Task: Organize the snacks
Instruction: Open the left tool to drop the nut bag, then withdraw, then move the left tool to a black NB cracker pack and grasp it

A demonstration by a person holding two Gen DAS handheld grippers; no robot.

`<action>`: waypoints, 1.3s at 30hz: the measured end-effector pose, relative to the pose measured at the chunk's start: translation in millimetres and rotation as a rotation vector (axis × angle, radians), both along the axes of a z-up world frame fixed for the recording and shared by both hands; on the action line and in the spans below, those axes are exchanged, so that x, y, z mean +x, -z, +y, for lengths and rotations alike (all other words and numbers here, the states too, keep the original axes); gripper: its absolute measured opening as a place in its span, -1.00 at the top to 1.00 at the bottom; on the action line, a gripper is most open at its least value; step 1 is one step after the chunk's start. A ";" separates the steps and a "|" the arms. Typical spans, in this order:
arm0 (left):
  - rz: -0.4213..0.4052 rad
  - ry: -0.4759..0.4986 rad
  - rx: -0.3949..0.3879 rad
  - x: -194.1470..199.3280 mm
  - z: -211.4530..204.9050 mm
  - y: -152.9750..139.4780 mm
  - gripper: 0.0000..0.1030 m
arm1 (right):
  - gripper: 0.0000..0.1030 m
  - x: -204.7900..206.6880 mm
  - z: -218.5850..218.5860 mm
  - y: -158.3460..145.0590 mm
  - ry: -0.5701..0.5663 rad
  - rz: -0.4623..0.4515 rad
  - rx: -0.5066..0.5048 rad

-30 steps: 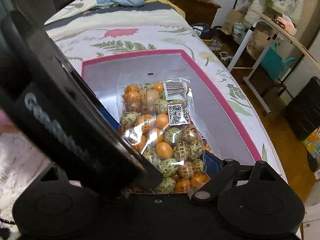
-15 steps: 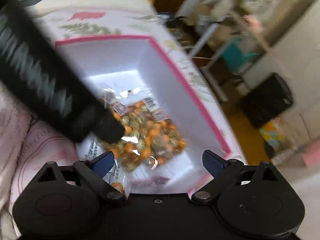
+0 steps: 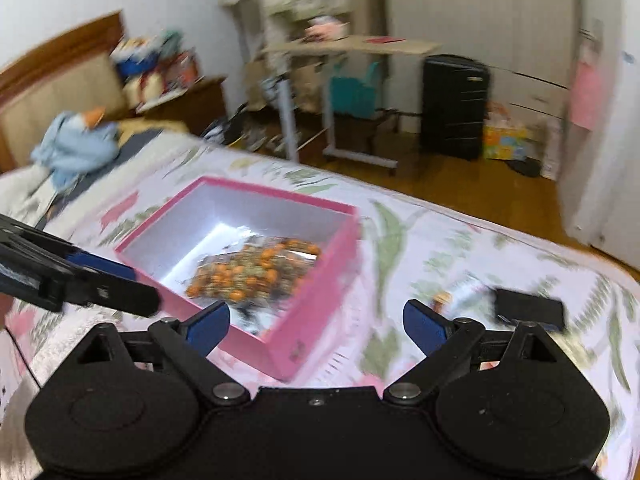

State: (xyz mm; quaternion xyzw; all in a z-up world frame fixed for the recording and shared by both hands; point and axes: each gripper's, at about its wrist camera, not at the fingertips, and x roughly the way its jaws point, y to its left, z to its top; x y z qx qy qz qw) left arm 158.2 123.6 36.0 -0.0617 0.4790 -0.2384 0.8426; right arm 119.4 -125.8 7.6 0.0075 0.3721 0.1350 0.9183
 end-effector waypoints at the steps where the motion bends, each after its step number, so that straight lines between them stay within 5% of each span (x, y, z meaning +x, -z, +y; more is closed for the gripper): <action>1: -0.005 0.013 0.010 -4.7 -7.4 -3.5 -0.22 | -0.84 -10.4 -14.6 3.6 0.030 0.001 0.012; 8: -0.033 0.113 0.001 -34.8 -64.5 -9.1 -0.24 | -0.78 -59.9 -84.9 27.9 0.166 0.017 0.054; 17: 0.064 0.140 -0.001 -35.7 -124.6 48.0 -0.25 | -0.78 -88.3 -140.1 52.6 0.277 0.019 0.043; 26: 0.132 0.098 0.028 -8.2 -195.8 117.2 -0.25 | -0.73 -82.5 -142.0 125.9 0.144 0.121 -0.009; 34: 0.116 0.046 0.123 -6.0 -253.1 160.4 -0.39 | -0.80 -69.6 -135.1 167.4 0.112 0.127 -0.157; 39: 0.052 0.007 0.155 -13.3 -260.8 169.1 -0.51 | -0.86 -61.0 -143.5 182.6 0.077 0.142 -0.103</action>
